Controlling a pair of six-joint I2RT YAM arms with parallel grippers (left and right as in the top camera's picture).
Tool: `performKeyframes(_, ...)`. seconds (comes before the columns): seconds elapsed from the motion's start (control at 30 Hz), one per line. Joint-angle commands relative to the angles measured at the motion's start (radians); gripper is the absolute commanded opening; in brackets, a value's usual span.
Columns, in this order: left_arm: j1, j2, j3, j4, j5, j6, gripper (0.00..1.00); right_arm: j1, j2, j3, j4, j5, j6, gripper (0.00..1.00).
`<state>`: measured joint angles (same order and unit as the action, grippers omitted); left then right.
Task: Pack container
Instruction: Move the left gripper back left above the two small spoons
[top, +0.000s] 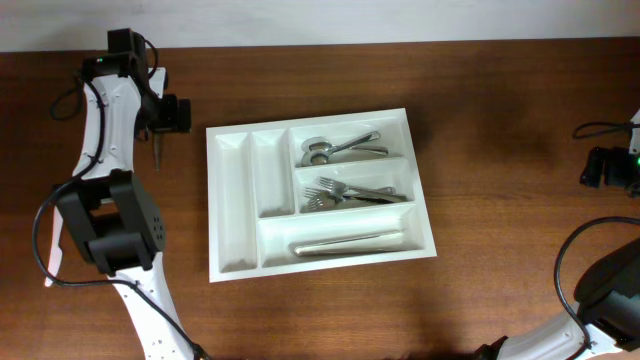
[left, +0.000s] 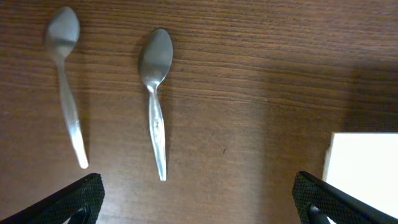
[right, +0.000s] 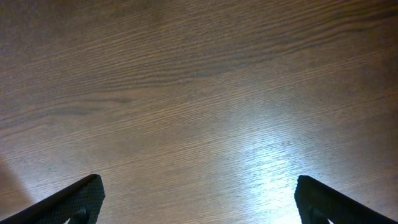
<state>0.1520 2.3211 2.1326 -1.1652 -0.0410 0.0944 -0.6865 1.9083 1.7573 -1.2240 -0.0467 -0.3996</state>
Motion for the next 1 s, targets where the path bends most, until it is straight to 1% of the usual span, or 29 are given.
performKeyframes(0.0, 0.011, 0.029, -0.002, 0.005, 0.02, 0.034, 0.99, -0.001, -0.002, -0.003, 0.003, -0.005, 0.0, 0.99)
performKeyframes(0.17, 0.011, 0.036, -0.002, 0.028, 0.019, 0.014, 0.99, -0.001, -0.002, -0.003, 0.003, -0.005, 0.0, 0.99)
performKeyframes(0.37, 0.013, 0.037, -0.002, 0.101, 0.019, -0.009, 0.99, -0.001, -0.002, -0.003, 0.003, -0.005, 0.0, 0.99)
performKeyframes(0.57, 0.031, 0.043, -0.002, 0.119, 0.02, -0.105, 0.99, -0.001, -0.002, -0.003, 0.003, -0.005, 0.0, 0.99)
performKeyframes(0.97, 0.039, 0.084, -0.002, 0.11, 0.02, -0.098, 1.0, -0.001, -0.002, -0.003, 0.003, -0.005, 0.0, 0.99)
